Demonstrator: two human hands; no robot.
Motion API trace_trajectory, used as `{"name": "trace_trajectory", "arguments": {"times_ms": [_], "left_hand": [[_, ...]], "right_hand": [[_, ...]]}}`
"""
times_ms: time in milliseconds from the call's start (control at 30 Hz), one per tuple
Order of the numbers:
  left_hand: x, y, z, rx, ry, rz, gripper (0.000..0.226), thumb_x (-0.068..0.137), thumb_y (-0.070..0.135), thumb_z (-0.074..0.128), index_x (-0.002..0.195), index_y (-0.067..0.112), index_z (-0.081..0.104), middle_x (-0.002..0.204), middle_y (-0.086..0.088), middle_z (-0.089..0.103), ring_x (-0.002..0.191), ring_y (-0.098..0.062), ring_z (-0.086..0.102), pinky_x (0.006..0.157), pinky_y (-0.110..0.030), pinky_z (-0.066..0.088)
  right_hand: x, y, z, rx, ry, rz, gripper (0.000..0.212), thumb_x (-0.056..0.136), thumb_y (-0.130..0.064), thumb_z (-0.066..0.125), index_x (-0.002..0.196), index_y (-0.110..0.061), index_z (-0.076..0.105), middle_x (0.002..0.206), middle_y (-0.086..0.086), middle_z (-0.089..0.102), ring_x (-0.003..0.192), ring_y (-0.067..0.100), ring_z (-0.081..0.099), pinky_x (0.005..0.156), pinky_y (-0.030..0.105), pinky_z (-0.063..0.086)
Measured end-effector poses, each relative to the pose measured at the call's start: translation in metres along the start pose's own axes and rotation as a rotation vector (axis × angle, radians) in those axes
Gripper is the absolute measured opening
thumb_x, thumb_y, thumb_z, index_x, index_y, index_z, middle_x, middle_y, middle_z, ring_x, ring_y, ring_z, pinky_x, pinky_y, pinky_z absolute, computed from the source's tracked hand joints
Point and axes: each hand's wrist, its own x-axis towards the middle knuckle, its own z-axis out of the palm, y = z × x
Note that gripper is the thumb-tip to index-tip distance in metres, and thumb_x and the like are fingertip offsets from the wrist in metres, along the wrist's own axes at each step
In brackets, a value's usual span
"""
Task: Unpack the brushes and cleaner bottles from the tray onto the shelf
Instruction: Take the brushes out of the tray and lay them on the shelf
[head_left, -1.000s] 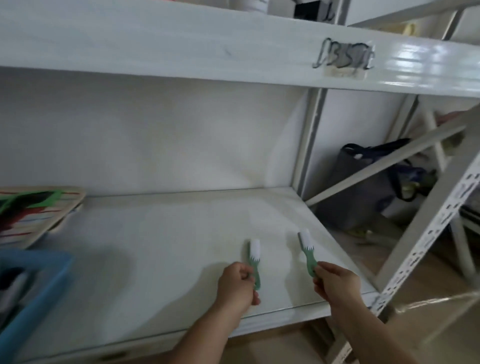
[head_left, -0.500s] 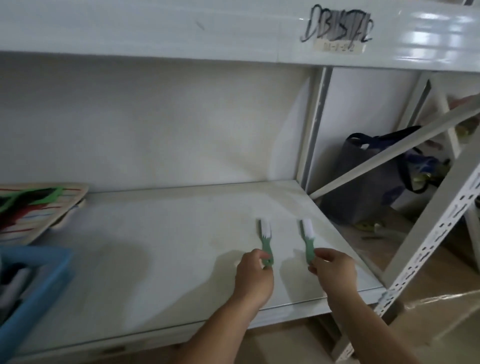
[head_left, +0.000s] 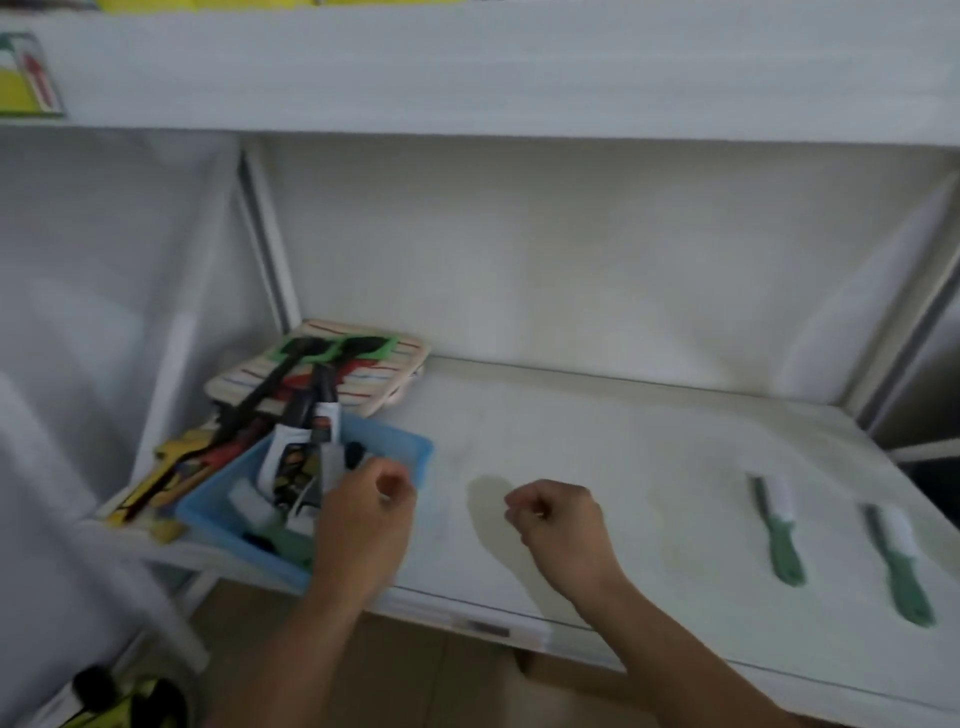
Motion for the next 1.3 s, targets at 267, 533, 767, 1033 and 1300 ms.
{"name": "trace_trajectory", "arguments": {"times_ms": [267, 533, 767, 1033, 1300], "left_hand": [[0.052, -0.059, -0.080, 0.802, -0.173, -0.067, 0.023, 0.088, 0.041, 0.054, 0.073, 0.025, 0.051, 0.070, 0.005, 0.058, 0.080, -0.019, 0.066, 0.076, -0.036, 0.048], [0.039, -0.053, -0.063, 1.045, -0.165, 0.044, 0.034, 0.092, 0.045, 0.043, 0.065, 0.026, 0.035, 0.073, 0.006, 0.050, 0.088, -0.017, 0.065, 0.101, -0.043, 0.030], [0.046, -0.056, -0.067, 0.868, -0.119, -0.111, 0.006, 0.087, 0.031, 0.052, 0.086, 0.025, 0.053, 0.089, 0.005, 0.069, 0.087, -0.016, 0.066, 0.096, -0.042, 0.038], [0.048, -0.063, -0.073, 0.565, -0.039, -0.159, 0.027, 0.085, 0.038, 0.054, 0.065, 0.020, 0.051, 0.060, 0.005, 0.055, 0.063, -0.017, 0.061, 0.074, -0.032, 0.051], [0.024, -0.004, -0.055, 0.067, 0.084, -0.123, 0.024, 0.096, 0.021, 0.044, 0.076, 0.013, 0.053, 0.068, -0.009, 0.061, 0.061, -0.023, 0.058, 0.052, -0.033, 0.038]], "right_hand": [[0.032, -0.090, 0.114, -0.532, -0.297, -0.241, 0.018, 0.087, -0.021, 0.058, 0.095, -0.010, 0.070, 0.099, 0.012, 0.072, 0.093, 0.031, 0.067, 0.075, 0.034, 0.050], [0.031, -0.125, 0.161, -1.023, -0.336, -0.323, 0.016, 0.089, -0.030, 0.061, 0.103, -0.021, 0.064, 0.105, 0.003, 0.068, 0.104, 0.026, 0.061, 0.096, 0.044, 0.032], [0.024, -0.121, 0.175, -1.069, -0.342, -0.241, 0.048, 0.088, -0.024, 0.069, 0.132, -0.014, 0.053, 0.131, 0.009, 0.057, 0.131, 0.032, 0.043, 0.111, 0.050, 0.028], [0.027, -0.120, 0.175, -0.579, -0.186, -0.015, 0.039, 0.086, -0.021, 0.064, 0.122, -0.013, 0.051, 0.121, 0.009, 0.062, 0.116, 0.028, 0.059, 0.102, 0.043, 0.037], [0.034, -0.085, 0.084, 0.203, 0.008, 0.212, 0.010, 0.079, -0.009, 0.067, 0.082, -0.002, 0.075, 0.081, 0.010, 0.073, 0.071, 0.022, 0.068, 0.065, 0.037, 0.061]]}}
